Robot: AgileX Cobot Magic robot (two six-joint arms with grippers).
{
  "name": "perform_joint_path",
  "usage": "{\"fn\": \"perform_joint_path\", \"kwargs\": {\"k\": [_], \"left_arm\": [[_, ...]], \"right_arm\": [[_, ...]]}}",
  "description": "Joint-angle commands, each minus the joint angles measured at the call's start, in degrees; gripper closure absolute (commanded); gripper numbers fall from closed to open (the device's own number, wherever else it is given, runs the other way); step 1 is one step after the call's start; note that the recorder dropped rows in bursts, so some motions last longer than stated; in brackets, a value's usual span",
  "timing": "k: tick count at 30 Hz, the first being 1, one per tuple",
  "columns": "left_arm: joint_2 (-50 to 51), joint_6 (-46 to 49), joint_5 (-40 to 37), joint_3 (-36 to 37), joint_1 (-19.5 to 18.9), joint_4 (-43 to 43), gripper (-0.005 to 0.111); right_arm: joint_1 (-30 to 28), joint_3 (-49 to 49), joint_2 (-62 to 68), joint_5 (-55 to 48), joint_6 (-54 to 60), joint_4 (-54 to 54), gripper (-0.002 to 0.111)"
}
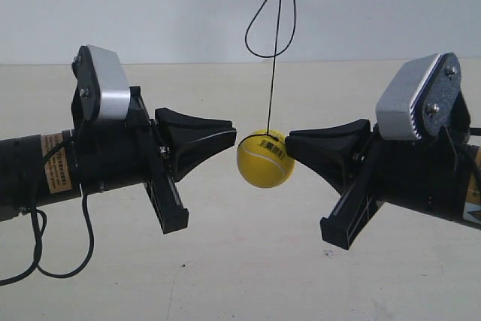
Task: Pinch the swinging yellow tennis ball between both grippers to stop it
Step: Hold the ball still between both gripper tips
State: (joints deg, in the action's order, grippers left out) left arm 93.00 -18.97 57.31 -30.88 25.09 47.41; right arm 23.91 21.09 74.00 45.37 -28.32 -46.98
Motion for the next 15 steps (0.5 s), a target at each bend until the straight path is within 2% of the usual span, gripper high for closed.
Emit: {"fn": "perform_joint_path", "kwargs": {"k": [1,6,15], "left_arm": [[0.34,-1.26,0.72,-0.20,0.12,1.56,0.102],[0.47,-3.26,0.72,-0.20,0.12,4.19,0.102],[3.27,-2.43,2.69,-0.20,0.12,3.81,0.102]], "right_arm": [[0.08,0.22,-0.02,-0.03,-0.33,-0.07,0.108],[0.08,0.22,-0.02,-0.82,-1.67,-1.24,0.108],[0.08,0.22,-0.02,-0.82,-3.26,-3.07,0.108]]}}
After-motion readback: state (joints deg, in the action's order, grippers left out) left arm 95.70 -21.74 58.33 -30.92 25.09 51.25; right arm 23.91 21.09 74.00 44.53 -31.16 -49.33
